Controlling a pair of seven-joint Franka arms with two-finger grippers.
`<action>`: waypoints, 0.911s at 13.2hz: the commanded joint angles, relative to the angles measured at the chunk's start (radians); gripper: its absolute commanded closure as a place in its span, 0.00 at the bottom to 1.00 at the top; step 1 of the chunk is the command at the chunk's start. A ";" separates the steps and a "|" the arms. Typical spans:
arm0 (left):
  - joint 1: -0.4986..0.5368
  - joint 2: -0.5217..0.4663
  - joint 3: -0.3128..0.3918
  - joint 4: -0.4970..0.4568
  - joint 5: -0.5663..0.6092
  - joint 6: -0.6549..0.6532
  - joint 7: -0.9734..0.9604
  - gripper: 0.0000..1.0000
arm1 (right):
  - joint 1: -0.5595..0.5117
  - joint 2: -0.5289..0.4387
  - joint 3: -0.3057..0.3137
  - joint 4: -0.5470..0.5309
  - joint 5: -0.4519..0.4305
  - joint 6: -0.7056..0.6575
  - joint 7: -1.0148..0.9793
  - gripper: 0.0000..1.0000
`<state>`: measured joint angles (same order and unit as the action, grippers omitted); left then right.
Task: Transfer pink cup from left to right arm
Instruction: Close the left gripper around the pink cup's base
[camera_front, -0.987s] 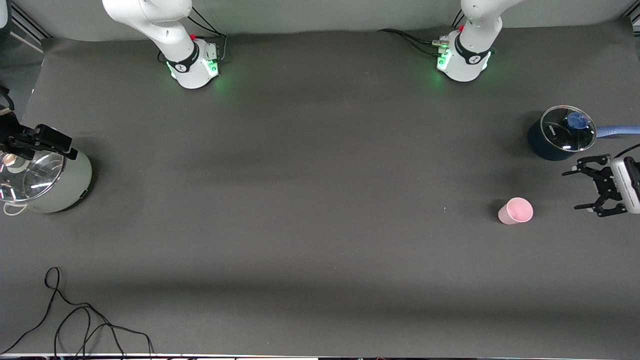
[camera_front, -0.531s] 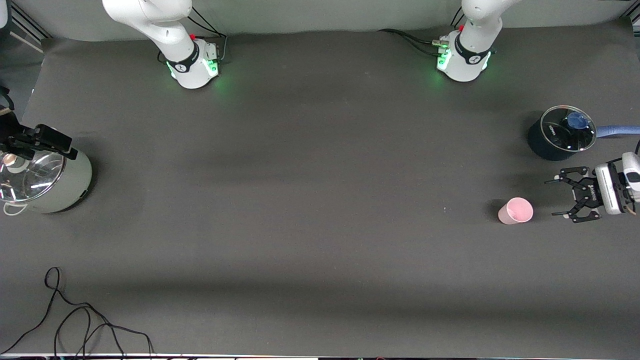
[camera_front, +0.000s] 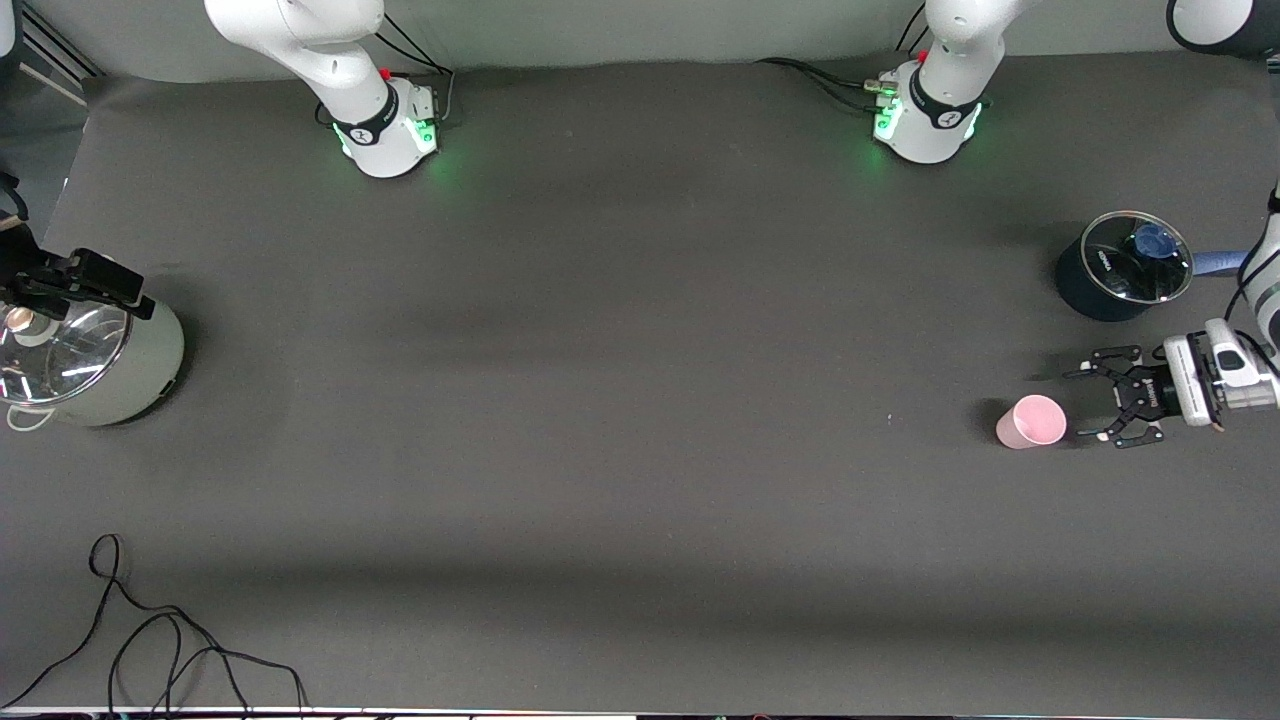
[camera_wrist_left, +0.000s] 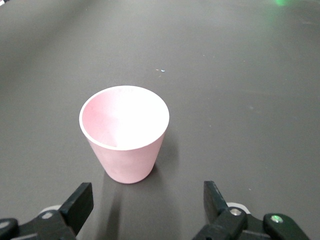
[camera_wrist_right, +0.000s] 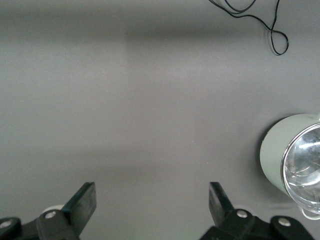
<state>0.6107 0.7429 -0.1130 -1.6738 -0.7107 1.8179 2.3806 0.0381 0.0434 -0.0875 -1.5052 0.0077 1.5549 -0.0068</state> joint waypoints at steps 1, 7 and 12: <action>0.006 0.053 -0.007 0.032 -0.059 -0.005 0.081 0.02 | 0.003 -0.013 -0.008 -0.007 0.008 0.004 0.014 0.00; 0.003 0.141 -0.017 0.094 -0.144 -0.020 0.160 0.01 | 0.003 -0.013 -0.008 -0.007 0.006 0.004 0.014 0.00; -0.006 0.165 -0.031 0.092 -0.177 -0.064 0.160 0.01 | 0.002 -0.011 -0.008 -0.006 0.006 0.004 0.013 0.00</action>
<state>0.6094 0.8866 -0.1469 -1.6000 -0.8606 1.7919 2.5153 0.0377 0.0434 -0.0918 -1.5052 0.0077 1.5549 -0.0068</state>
